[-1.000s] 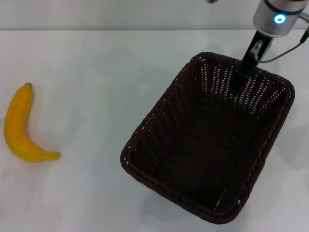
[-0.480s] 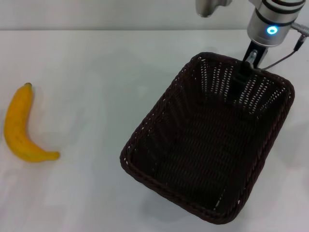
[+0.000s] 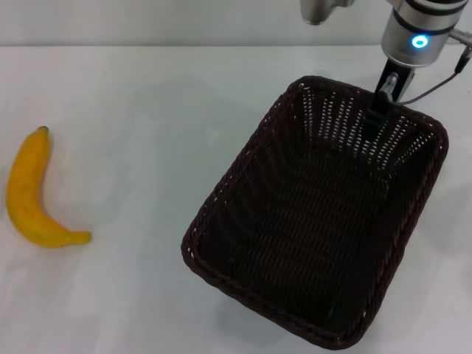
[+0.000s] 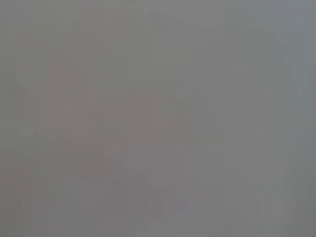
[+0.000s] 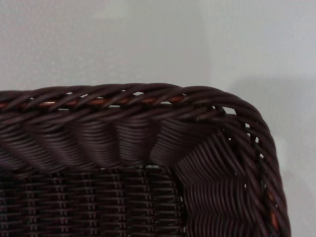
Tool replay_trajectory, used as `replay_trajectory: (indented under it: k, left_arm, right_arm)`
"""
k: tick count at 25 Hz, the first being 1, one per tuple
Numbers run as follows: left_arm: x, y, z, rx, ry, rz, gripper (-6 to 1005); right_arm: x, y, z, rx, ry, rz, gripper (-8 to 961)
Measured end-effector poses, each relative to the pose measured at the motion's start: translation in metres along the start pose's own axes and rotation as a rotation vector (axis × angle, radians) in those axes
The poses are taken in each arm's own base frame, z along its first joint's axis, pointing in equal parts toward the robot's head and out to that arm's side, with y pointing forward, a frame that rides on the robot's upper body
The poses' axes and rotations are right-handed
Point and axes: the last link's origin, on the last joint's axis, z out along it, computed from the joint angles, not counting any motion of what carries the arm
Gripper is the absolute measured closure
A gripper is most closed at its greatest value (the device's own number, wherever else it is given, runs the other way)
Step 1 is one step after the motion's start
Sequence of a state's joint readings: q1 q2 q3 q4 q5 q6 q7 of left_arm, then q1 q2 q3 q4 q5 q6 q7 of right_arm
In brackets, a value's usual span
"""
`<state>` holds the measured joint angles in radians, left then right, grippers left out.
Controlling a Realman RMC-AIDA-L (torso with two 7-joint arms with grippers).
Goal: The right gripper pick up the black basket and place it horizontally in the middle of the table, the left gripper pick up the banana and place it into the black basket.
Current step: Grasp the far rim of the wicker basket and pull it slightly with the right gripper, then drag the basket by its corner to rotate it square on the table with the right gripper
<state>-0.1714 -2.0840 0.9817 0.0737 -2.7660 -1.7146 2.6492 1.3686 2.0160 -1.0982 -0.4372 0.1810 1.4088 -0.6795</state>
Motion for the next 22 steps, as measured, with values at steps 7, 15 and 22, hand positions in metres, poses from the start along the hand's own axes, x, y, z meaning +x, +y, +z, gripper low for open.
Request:
replay_trajectory:
  k: [7, 15, 22]
  left_arm:
    - [-0.002, -0.003, -0.001, 0.023, -0.011, 0.003, 182]
    - [-0.002, -0.004, 0.002, 0.021, -0.017, 0.067, 186]
    - [-0.002, -0.006, 0.006, 0.019, -0.015, 0.072, 190]
  right_arm:
    - [-0.002, -0.004, -0.006, 0.018, -0.015, -0.016, 740]
    - [0.007, -0.013, -0.014, 0.029, -0.014, 0.180, 751]
    - [0.033, -0.021, -0.017, -0.169, -0.065, 0.622, 759]
